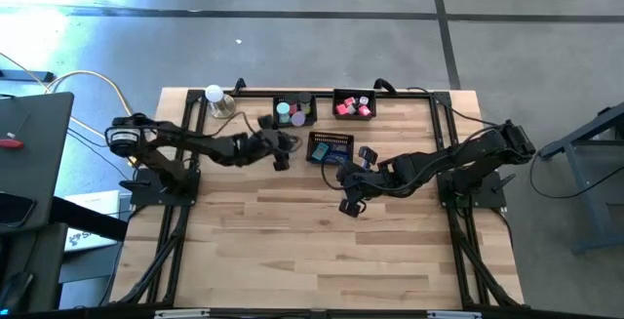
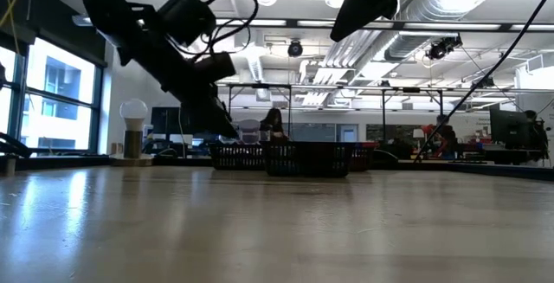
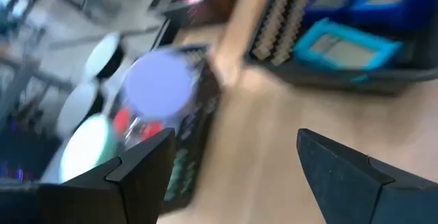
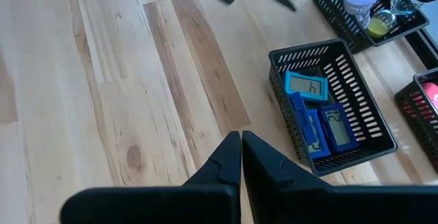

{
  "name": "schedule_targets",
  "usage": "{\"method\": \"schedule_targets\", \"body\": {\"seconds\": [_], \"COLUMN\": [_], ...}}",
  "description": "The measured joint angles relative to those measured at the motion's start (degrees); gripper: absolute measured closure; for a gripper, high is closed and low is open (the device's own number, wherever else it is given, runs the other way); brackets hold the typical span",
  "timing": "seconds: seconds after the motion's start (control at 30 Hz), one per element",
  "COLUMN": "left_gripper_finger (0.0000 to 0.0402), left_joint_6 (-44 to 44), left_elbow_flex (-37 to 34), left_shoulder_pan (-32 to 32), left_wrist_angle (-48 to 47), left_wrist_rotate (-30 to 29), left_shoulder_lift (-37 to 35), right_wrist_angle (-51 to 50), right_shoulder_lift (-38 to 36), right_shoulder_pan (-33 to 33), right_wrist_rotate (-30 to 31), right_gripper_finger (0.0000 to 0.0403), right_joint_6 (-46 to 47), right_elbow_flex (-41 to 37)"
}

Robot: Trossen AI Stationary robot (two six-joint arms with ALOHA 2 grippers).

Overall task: Pick & Place Office items
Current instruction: Return to Home Position

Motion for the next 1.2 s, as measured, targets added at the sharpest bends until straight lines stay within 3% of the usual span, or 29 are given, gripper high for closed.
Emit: {"method": "schedule_targets", "body": {"seconds": [0.13,0.33,0.53,0.83,1.03,1.2], "left_gripper_finger": [0.0106,0.013,0.0218,0.0385,0.04,0.0401], "left_joint_6": [-1.8,-3.2,-8.9,-15.4,-16.6,-16.6], "left_elbow_flex": [0.0,0.0,-0.3,-8.4,-14.6,-18.7], "left_shoulder_pan": [1.6,-0.6,-0.7,-0.3,-0.4,-0.4], "left_wrist_angle": [-3.7,-16.3,-28.6,-30.8,-29.4,-28.2], "left_wrist_rotate": [0.7,0.9,7.4,7.6,7.6,7.5], "left_shoulder_lift": [-3.2,-15.0,-28.4,-44.9,-53.6,-61.7], "right_wrist_angle": [0.0,-0.4,-1.2,-4.7,-8.9,-3.8], "right_shoulder_lift": [0.0,0.0,0.0,-0.5,-5.3,-16.0], "right_shoulder_pan": [0.0,0.0,0.1,3.1,6.7,8.5], "right_wrist_rotate": [-0.5,-1.2,-1.2,-1.1,-1.2,1.1], "right_gripper_finger": [0.0401,0.0401,0.0401,0.0401,0.0401,0.0401], "right_joint_6": [0.1,-0.1,-2.2,-6.5,-9.7,-12.2], "right_elbow_flex": [0.0,0.0,0.0,0.0,-0.2,-7.2]}}
